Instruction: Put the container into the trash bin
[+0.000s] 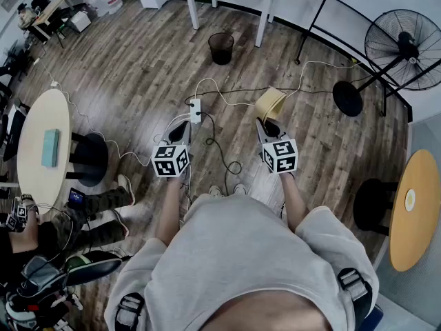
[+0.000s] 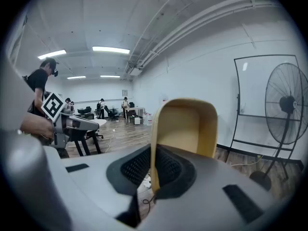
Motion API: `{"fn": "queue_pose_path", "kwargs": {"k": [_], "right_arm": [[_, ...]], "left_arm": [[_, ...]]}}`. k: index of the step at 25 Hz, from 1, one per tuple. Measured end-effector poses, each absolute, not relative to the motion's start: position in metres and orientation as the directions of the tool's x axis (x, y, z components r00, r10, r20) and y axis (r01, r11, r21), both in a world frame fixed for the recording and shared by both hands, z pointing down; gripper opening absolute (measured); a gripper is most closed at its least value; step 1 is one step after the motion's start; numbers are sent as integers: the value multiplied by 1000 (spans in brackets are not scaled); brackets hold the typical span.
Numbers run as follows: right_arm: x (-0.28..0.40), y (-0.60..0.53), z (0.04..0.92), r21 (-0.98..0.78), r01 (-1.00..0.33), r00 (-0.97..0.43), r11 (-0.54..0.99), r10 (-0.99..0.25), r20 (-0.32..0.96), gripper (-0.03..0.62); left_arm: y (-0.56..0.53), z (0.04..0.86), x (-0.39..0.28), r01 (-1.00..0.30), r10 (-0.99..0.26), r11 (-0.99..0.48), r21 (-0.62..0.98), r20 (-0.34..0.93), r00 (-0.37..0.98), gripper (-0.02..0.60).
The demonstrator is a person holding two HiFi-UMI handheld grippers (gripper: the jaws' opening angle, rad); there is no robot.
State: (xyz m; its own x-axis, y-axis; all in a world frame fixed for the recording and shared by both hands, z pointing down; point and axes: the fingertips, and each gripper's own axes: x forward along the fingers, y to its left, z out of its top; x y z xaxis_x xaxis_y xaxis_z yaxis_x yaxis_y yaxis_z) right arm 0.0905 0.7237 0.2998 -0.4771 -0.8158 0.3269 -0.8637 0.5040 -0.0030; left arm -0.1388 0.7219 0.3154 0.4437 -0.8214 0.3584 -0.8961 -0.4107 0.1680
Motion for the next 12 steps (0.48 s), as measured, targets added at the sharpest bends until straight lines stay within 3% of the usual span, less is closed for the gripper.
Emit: {"fn": "queue_pose_path", "kwargs": {"k": [12], "right_arm": [[110, 727, 314, -36, -859, -490, 510, -802, 341, 26]], "left_arm": [[727, 329, -112, -895, -810, -407, 181, 382, 445, 11]]}}
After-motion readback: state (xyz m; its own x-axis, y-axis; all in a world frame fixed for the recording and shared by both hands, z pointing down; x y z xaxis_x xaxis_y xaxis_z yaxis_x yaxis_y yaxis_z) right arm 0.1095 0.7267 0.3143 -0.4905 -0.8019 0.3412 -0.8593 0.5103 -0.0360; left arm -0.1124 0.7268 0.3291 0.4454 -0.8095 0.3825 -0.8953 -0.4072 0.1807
